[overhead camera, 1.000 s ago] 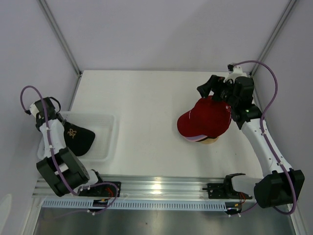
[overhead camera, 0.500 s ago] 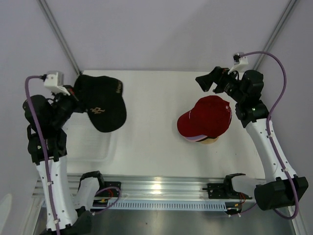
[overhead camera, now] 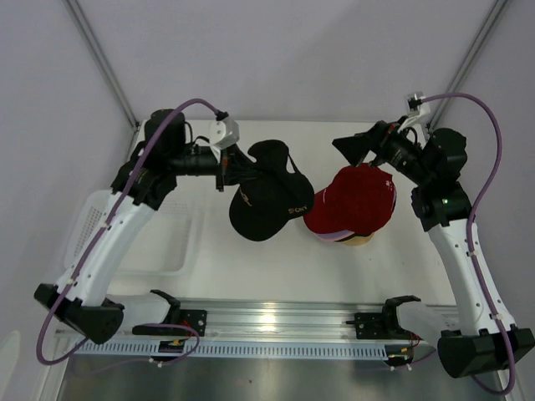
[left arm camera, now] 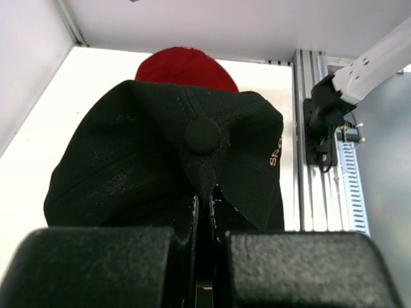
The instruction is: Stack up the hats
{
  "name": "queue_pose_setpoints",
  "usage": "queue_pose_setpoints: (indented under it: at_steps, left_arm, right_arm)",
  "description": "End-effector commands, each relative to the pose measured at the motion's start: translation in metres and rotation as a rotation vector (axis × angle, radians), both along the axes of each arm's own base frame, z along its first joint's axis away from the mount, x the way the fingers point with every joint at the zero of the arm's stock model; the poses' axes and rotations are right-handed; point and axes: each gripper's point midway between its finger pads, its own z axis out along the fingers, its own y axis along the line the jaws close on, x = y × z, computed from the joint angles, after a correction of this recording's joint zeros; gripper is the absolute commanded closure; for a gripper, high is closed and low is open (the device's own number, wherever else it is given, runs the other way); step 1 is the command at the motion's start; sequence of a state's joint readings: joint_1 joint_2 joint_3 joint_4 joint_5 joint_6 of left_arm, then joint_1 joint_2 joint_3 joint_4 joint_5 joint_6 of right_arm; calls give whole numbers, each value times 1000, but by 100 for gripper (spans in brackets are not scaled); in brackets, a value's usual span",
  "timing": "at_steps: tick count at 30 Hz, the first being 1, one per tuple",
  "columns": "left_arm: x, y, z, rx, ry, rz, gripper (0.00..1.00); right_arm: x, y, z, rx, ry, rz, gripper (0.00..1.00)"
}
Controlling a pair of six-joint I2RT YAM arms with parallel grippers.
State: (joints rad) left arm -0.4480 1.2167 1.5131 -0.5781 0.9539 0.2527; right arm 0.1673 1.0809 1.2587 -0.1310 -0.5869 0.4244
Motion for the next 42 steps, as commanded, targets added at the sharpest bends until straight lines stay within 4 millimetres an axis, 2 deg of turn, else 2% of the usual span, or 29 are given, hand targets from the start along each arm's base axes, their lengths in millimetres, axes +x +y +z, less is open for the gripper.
queue_pose_setpoints:
  at_steps: [1, 3, 4, 5, 6, 7, 12, 15, 19, 23, 29, 33, 34, 37, 38, 39, 40, 42]
  left_arm:
    - [10, -25, 21, -48, -172, -109, 99]
    - [16, -34, 17, -39, -157, -128, 99]
    - [22, -44, 5, -19, -135, -150, 99]
    - [21, -46, 15, -20, -149, -162, 99]
    - [19, -52, 12, -13, -143, -184, 99]
    - [23, -57, 10, -4, -153, -198, 99]
    - [17, -70, 11, 3, -152, -266, 99]
    - [9, -71, 12, -3, -146, -323, 99]
    - [-6, -69, 15, -20, -171, -386, 99]
    - [-6, -68, 9, -7, -152, -393, 99]
    - [-7, -69, 5, 1, -142, -400, 99]
    - [-7, -69, 11, -12, -161, -400, 99]
    - [-7, -69, 12, -12, -163, -399, 99]
    - [-7, -69, 12, -10, -165, -396, 99]
    - [-7, -68, 11, -8, -161, -392, 99]
    - [-4, -68, 11, -1, -165, -375, 99]
    - [-1, -68, 8, 7, -163, -362, 99]
    - [8, -69, 4, 27, -151, -314, 99]
  right_arm:
    - [-23, 6, -21, 52, 101, 50, 1]
    - [-28, 4, -42, 52, 164, 36, 1]
    - [-33, 3, -42, 64, 167, 30, 1]
    - [-36, 3, -44, 74, 172, 27, 2]
    - [-37, 4, -58, 81, 207, 32, 5]
    - [-41, 6, -60, 98, 219, 45, 6]
    - [-38, 14, -88, 106, 281, 56, 9]
    - [-30, 18, -96, 98, 287, 46, 11]
    - [-22, 21, -93, 108, 279, 51, 16]
    - [-19, 27, -75, 152, 222, 86, 19]
    - [-17, 35, -62, 172, 183, 118, 19]
    - [-12, 56, -77, 127, 222, 157, 26]
    - [-12, 60, -79, 121, 230, 162, 28]
    - [-9, 66, -88, 85, 250, 144, 44]
    - [-4, 64, -92, 64, 251, 119, 66]
    - [-2, 63, -85, 58, 234, 106, 77]
    - [-1, 58, -94, 33, 273, 80, 96]
    - [3, 46, -87, -5, 237, 3, 100]
